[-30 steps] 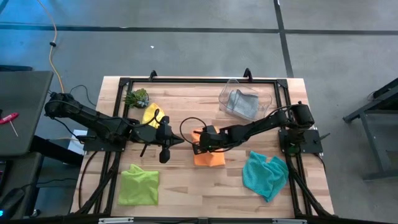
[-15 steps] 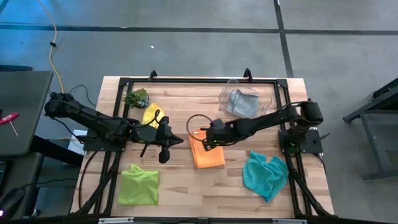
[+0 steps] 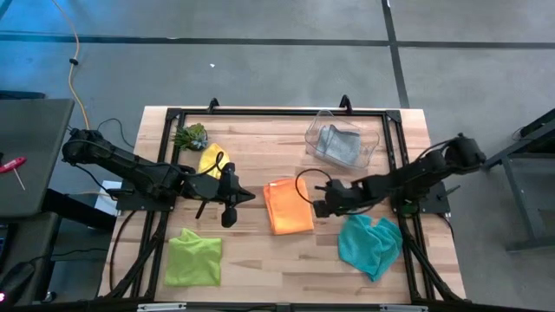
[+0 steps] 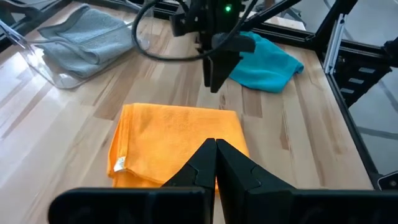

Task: Fold microfiber towels
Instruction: Put the orange microfiber towel into the transparent bin

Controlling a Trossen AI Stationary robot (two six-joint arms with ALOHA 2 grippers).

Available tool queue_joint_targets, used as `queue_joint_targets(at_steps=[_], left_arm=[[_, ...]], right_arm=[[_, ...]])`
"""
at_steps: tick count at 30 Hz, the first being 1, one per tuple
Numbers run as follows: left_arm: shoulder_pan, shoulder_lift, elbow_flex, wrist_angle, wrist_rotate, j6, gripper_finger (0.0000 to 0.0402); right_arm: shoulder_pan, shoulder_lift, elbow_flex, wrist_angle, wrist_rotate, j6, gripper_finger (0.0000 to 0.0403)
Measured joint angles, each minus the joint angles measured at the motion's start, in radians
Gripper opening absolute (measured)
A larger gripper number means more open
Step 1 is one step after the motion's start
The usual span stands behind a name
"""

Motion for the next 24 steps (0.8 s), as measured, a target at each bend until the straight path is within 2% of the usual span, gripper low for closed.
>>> queue_joint_targets(at_steps=[5,11,17,24], left_arm=[[0.0,0.0,0.0,0.0,0.0,-0.002,0.0],[0.0,0.0,0.0,0.0,0.0,-0.012,0.0],[0.0,0.0,0.0,0.0,0.0,-0.077,0.0],[0.0,0.004,0.0,-0.002,-0.013,-0.081,0.0]], right_arm=[[-0.006,-0.016,-0.037,0.083,0.002,-0.073,0.0216],[-0.058,-0.016,-0.006,0.081,-0.008,-0.223,0.0264],[-0.109,0.052,-0.006,0.114,-0.108,-0.21,0.0304],[-0.11,0.17,-0.003,0.276,-0.138,-0.163,0.0307]])
